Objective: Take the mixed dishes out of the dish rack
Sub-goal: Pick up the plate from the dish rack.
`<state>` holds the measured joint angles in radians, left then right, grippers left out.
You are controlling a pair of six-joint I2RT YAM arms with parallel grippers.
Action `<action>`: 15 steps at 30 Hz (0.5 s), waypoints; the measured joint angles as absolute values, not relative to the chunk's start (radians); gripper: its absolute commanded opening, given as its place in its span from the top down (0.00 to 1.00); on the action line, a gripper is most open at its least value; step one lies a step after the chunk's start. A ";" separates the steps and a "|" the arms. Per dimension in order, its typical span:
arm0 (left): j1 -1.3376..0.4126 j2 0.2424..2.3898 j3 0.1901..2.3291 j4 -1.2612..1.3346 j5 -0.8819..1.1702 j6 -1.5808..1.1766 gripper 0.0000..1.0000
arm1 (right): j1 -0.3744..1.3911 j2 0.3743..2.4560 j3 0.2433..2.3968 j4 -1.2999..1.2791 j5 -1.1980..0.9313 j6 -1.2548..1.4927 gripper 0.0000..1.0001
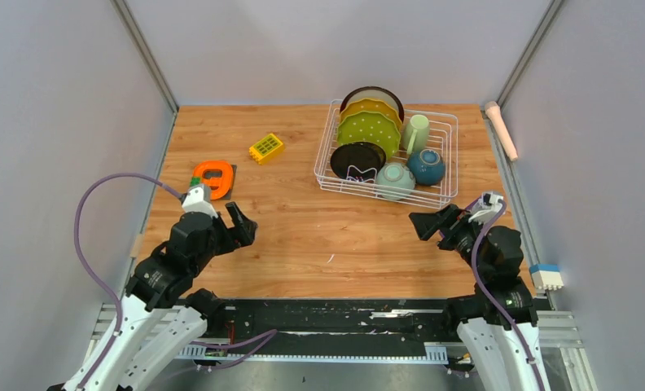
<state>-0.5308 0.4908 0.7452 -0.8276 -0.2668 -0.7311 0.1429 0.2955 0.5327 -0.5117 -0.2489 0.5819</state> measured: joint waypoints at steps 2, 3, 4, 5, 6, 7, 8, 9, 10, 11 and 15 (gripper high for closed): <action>-0.531 0.484 0.745 -0.828 -0.270 -0.731 0.00 | 0.143 0.292 0.533 -0.511 -0.249 0.582 0.00; -0.531 0.482 0.745 -0.827 -0.271 -0.731 0.00 | 0.143 0.290 0.533 -0.511 -0.250 0.582 0.00; -0.531 0.481 0.745 -0.828 -0.272 -0.731 0.00 | 0.143 0.285 0.531 -0.507 -0.254 0.581 0.00; -0.531 0.481 0.745 -0.827 -0.272 -0.731 0.00 | 0.143 0.277 0.525 -0.495 -0.264 0.579 0.00; -0.531 0.481 0.745 -0.827 -0.272 -0.731 0.00 | 0.143 0.268 0.516 -0.479 -0.282 0.575 0.00; -0.531 0.481 0.745 -0.827 -0.272 -0.731 0.00 | 0.143 0.260 0.506 -0.457 -0.307 0.574 0.00; -0.531 0.482 0.745 -0.826 -0.272 -0.731 0.00 | 0.143 0.255 0.494 -0.432 -0.337 0.572 0.00; -0.531 0.482 0.745 -0.825 -0.272 -0.731 0.00 | 0.143 0.255 0.480 -0.392 -0.378 0.571 0.00; -0.531 0.485 0.745 -0.825 -0.272 -0.731 0.00 | 0.143 0.263 0.472 -0.361 -0.411 0.570 0.00; -0.531 0.489 0.745 -0.822 -0.272 -0.730 0.00 | 0.143 0.286 0.471 -0.325 -0.455 0.569 0.00; -0.531 0.519 0.744 -0.794 -0.265 -0.725 0.00 | 0.200 0.537 0.560 -0.237 -0.547 0.509 0.00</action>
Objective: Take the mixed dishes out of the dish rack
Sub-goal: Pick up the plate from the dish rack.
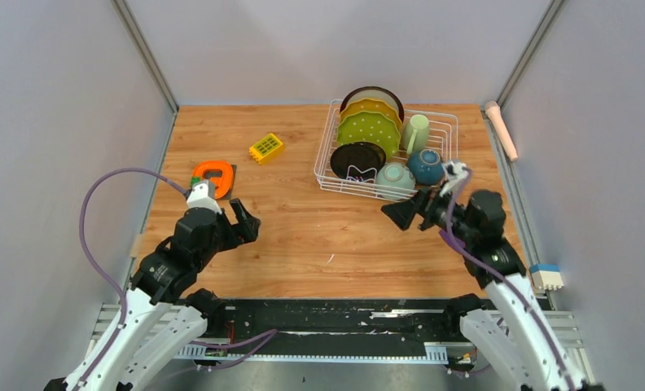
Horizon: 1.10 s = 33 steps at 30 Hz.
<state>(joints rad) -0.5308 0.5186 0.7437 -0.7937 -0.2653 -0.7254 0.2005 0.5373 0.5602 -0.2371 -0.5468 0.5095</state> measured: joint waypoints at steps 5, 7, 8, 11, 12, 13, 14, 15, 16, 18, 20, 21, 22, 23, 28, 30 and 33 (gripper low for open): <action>-0.531 0.555 0.727 -0.757 -0.245 -0.711 0.00 | 0.404 0.934 0.845 -0.262 -0.443 0.252 0.03; -0.531 0.567 0.717 -0.746 -0.226 -0.705 0.00 | 0.452 1.079 0.984 -0.287 -0.397 0.085 0.04; -0.531 0.573 0.712 -0.739 -0.210 -0.701 0.00 | 0.464 1.141 1.045 -0.302 -0.382 -0.004 0.06; -0.531 0.588 0.706 -0.724 -0.171 -0.690 0.00 | 0.469 1.301 1.187 -0.339 -0.345 -0.279 0.11; -0.531 0.592 0.705 -0.719 -0.162 -0.688 0.00 | 0.469 1.346 1.222 -0.358 -0.338 -0.354 0.13; -0.531 0.595 0.705 -0.714 -0.155 -0.686 0.00 | 0.469 1.395 1.258 -0.379 -0.335 -0.429 0.18; -0.531 0.596 0.704 -0.709 -0.150 -0.685 0.00 | 0.469 1.433 1.286 -0.400 -0.333 -0.481 0.22; -0.531 0.598 0.701 -0.704 -0.145 -0.683 0.00 | 0.469 1.482 1.324 -0.429 -0.333 -0.537 0.24; -0.531 0.599 0.699 -0.702 -0.141 -0.683 0.00 | 0.469 1.517 1.351 -0.443 -0.333 -0.570 0.28; -0.531 0.606 0.698 -0.700 -0.139 -0.682 0.00 | 0.469 1.595 1.429 -0.487 -0.332 -0.605 0.33; -0.531 0.619 0.698 -0.696 -0.139 -0.682 0.00 | 0.469 1.656 1.504 -0.508 -0.336 -0.620 0.35; -0.531 0.628 0.698 -0.696 -0.139 -0.682 0.00 | 0.469 1.676 1.535 -0.517 -0.339 -0.627 0.36; -0.531 0.636 0.698 -0.696 -0.139 -0.682 0.00 | 0.469 1.690 1.556 -0.520 -0.341 -0.633 0.37; -0.531 0.646 0.698 -0.697 -0.139 -0.682 0.00 | 0.469 1.702 1.578 -0.524 -0.341 -0.644 0.37; -0.531 0.667 0.698 -0.699 -0.140 -0.683 0.00 | 0.482 1.746 1.630 -0.548 -0.319 -0.709 0.37; -0.531 0.665 0.698 -0.699 -0.141 -0.683 0.00 | 0.491 1.760 1.632 -0.566 -0.300 -0.739 0.38; -0.531 0.663 0.698 -0.700 -0.144 -0.683 0.00 | 0.509 1.780 1.632 -0.596 -0.261 -0.785 0.41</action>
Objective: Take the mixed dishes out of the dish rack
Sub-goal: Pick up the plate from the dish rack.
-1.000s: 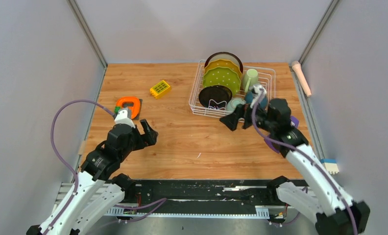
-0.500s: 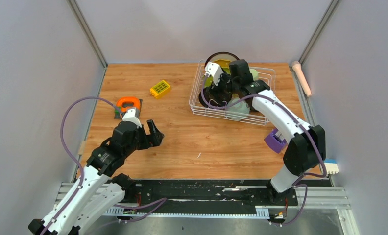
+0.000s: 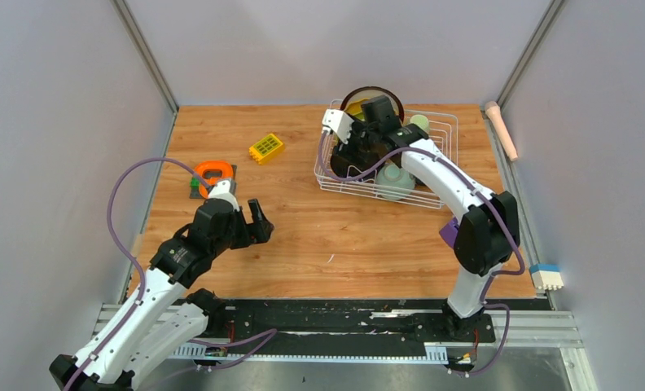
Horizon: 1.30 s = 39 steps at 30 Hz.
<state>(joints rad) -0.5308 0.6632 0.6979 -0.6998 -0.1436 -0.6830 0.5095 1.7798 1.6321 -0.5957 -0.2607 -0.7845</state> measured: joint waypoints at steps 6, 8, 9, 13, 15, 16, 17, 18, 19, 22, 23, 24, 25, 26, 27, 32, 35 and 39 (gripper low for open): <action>-0.531 0.663 0.698 -0.714 -0.154 -0.684 0.00 | 0.527 1.847 1.651 -0.589 -0.166 -0.818 0.46; -0.531 0.665 0.698 -0.715 -0.160 -0.683 0.00 | 0.529 1.871 1.652 -0.580 -0.132 -0.834 0.48; -0.531 0.667 0.698 -0.715 -0.161 -0.683 0.00 | 0.529 1.879 1.654 -0.570 -0.118 -0.839 0.50; -0.531 0.682 0.698 -0.715 -0.167 -0.683 0.00 | 0.530 1.902 1.660 -0.535 -0.069 -0.864 0.57; -0.531 0.693 0.698 -0.715 -0.167 -0.683 0.00 | 0.536 1.910 1.660 -0.517 -0.045 -0.875 0.60; -0.531 0.696 0.698 -0.715 -0.167 -0.683 0.00 | 0.537 1.914 1.660 -0.511 -0.027 -0.883 0.60; -0.531 0.698 0.698 -0.715 -0.166 -0.683 0.00 | 0.540 1.920 1.660 -0.509 -0.010 -0.890 0.59; -0.531 0.699 0.698 -0.715 -0.165 -0.683 0.00 | 0.542 1.926 1.660 -0.505 0.007 -0.898 0.57; -0.531 0.699 0.698 -0.714 -0.164 -0.683 0.00 | 0.543 1.932 1.660 -0.500 0.023 -0.905 0.57; -0.531 0.699 0.698 -0.714 -0.163 -0.683 0.00 | 0.548 1.953 1.659 -0.492 0.072 -0.923 0.57; -0.531 0.700 0.698 -0.714 -0.163 -0.683 0.00 | 0.548 1.959 1.658 -0.489 0.083 -0.926 0.58; -0.531 0.701 0.698 -0.714 -0.164 -0.683 0.00 | 0.548 1.963 1.657 -0.485 0.091 -0.929 0.59; -0.531 0.704 0.698 -0.714 -0.164 -0.683 0.00 | 0.549 1.965 1.654 -0.482 0.097 -0.931 0.61; -0.531 0.708 0.698 -0.714 -0.164 -0.683 0.00 | 0.549 1.966 1.654 -0.480 0.102 -0.934 0.62; -0.531 0.712 0.698 -0.714 -0.165 -0.683 0.00 | 0.549 1.966 1.654 -0.474 0.105 -0.936 0.64; -0.531 0.732 0.698 -0.714 -0.167 -0.683 0.00 | 0.552 1.969 1.654 -0.450 0.130 -0.944 0.74; -0.531 0.734 0.698 -0.714 -0.167 -0.683 0.00 | 0.556 1.970 1.654 -0.432 0.150 -0.952 0.79; -0.531 0.734 0.698 -0.714 -0.170 -0.683 0.00 | 0.565 1.969 1.654 -0.414 0.159 -0.952 0.84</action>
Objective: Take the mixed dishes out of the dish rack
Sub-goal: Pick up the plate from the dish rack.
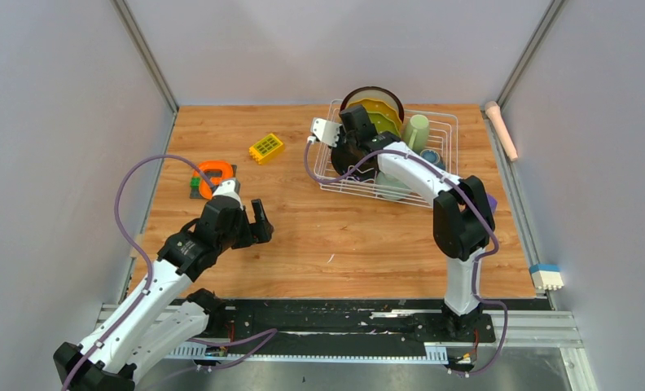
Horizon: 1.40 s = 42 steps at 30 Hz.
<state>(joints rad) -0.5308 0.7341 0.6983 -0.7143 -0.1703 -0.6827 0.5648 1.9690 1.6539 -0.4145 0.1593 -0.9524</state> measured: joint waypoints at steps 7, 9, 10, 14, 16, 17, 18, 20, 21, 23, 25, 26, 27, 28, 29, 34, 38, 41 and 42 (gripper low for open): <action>-0.531 0.734 0.698 -0.714 -0.178 -0.683 0.00 | 0.569 1.965 1.650 -0.407 0.175 -0.952 0.86; -0.531 0.734 0.698 -0.715 -0.179 -0.683 0.00 | 0.569 1.960 1.646 -0.406 0.178 -0.951 0.84; -0.531 0.734 0.698 -0.715 -0.180 -0.683 0.00 | 0.569 1.956 1.641 -0.402 0.182 -0.951 0.84; -0.531 0.734 0.698 -0.715 -0.183 -0.683 0.00 | 0.570 1.929 1.622 -0.393 0.199 -0.948 0.84; -0.531 0.734 0.698 -0.715 -0.184 -0.683 0.00 | 0.570 1.913 1.616 -0.388 0.207 -0.948 0.86; -0.531 0.734 0.698 -0.715 -0.185 -0.683 0.00 | 0.570 1.907 1.615 -0.381 0.210 -0.948 0.86; -0.531 0.734 0.698 -0.715 -0.185 -0.683 0.00 | 0.570 1.898 1.612 -0.372 0.214 -0.948 0.86; -0.531 0.734 0.698 -0.716 -0.185 -0.683 0.00 | 0.570 1.881 1.601 -0.357 0.224 -0.948 0.86; -0.531 0.734 0.698 -0.716 -0.185 -0.683 0.00 | 0.571 1.873 1.598 -0.353 0.230 -0.948 0.86; -0.531 0.734 0.698 -0.718 -0.185 -0.683 0.00 | 0.571 1.863 1.591 -0.339 0.239 -0.949 0.87; -0.531 0.734 0.698 -0.719 -0.186 -0.683 0.00 | 0.571 1.855 1.585 -0.330 0.249 -0.949 0.90; -0.531 0.734 0.698 -0.721 -0.186 -0.683 0.00 | 0.571 1.851 1.584 -0.328 0.252 -0.949 0.92; -0.531 0.734 0.698 -0.722 -0.186 -0.683 0.00 | 0.572 1.849 1.584 -0.327 0.255 -0.949 0.96; -0.531 0.734 0.698 -0.722 -0.186 -0.683 0.00 | 0.572 1.847 1.584 -0.324 0.258 -0.949 0.99; -0.531 0.734 0.698 -0.722 -0.186 -0.683 0.00 | 0.573 1.841 1.584 -0.320 0.263 -0.949 1.00; -0.531 0.734 0.698 -0.723 -0.186 -0.683 0.00 | 0.575 1.794 1.584 -0.315 0.281 -0.944 1.00; -0.531 0.730 0.702 -0.729 -0.185 -0.683 0.00 | 0.582 1.724 1.584 -0.299 0.302 -0.894 1.00; -0.531 0.714 0.716 -0.736 -0.176 -0.683 0.00 | 0.587 1.655 1.584 -0.279 0.319 -0.795 1.00; -0.531 0.705 0.721 -0.736 -0.169 -0.683 0.00 | 0.587 1.613 1.574 -0.268 0.324 -0.721 1.00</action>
